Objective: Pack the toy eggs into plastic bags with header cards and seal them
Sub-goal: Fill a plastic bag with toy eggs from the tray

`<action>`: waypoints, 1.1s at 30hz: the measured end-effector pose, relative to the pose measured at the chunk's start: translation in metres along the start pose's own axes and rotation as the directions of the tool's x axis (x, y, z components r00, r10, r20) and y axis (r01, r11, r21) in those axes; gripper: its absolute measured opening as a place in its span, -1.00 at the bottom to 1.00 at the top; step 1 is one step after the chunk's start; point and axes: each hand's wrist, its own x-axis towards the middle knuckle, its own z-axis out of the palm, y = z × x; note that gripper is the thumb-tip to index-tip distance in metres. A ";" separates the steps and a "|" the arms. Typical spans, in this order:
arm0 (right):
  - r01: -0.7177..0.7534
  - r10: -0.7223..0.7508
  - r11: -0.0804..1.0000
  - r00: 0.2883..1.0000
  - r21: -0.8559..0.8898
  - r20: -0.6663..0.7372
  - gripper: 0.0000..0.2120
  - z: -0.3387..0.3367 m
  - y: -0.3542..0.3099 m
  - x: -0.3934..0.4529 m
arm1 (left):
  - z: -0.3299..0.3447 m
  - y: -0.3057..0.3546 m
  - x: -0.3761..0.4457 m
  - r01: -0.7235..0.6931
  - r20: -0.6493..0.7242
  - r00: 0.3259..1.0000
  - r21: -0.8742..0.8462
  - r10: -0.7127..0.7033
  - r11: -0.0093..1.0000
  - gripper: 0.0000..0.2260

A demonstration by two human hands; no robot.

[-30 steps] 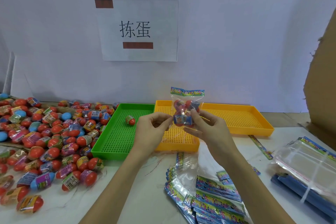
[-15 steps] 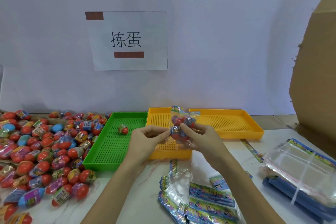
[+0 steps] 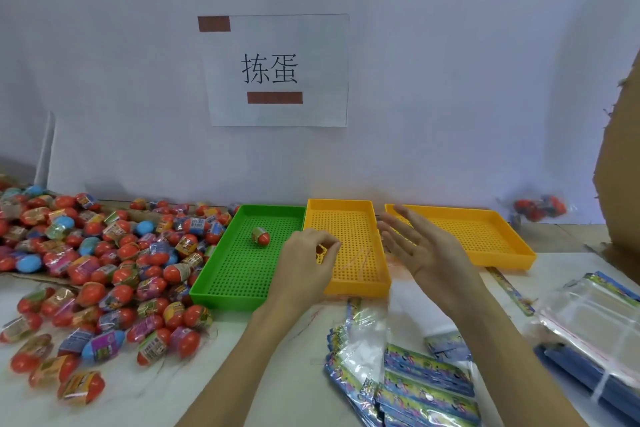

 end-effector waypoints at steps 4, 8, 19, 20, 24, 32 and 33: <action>0.038 -0.027 0.956 0.999 -0.290 0.042 -0.75 0.012 0.015 -0.003 | -0.007 -0.006 0.002 0.008 -0.025 1.000 0.090 -0.006 0.996 -0.88; 0.151 -0.085 0.674 0.988 -0.724 0.127 -0.87 0.014 0.016 -0.007 | -0.013 -0.014 0.005 0.020 -0.039 0.999 0.120 -0.016 0.993 -0.85; -0.031 -0.079 -0.049 0.997 -0.998 -0.027 -0.74 -0.016 -0.023 -0.011 | -0.008 0.003 -0.001 -0.185 0.063 0.982 0.194 0.176 0.963 -0.82; -0.111 -0.016 -0.128 0.994 -0.986 -0.110 -0.66 -0.019 -0.025 -0.012 | -0.007 0.003 -0.001 -0.189 0.067 0.982 0.199 0.179 0.962 -0.82; -0.244 0.154 -0.337 0.939 -0.909 -0.309 -0.37 -0.016 -0.017 -0.017 | -0.006 -0.001 -0.002 -0.183 0.084 0.982 0.206 0.169 0.961 -0.81; -0.270 -0.110 -0.269 0.962 -0.925 -0.249 -0.85 -0.008 -0.004 -0.013 | -0.002 -0.003 -0.003 -0.180 0.093 0.982 0.203 0.164 0.963 -0.81; -0.268 -0.122 -0.253 0.962 -0.929 -0.245 -0.87 -0.008 -0.004 -0.013 | -0.001 -0.003 -0.003 -0.180 0.095 0.982 0.203 0.164 0.962 -0.81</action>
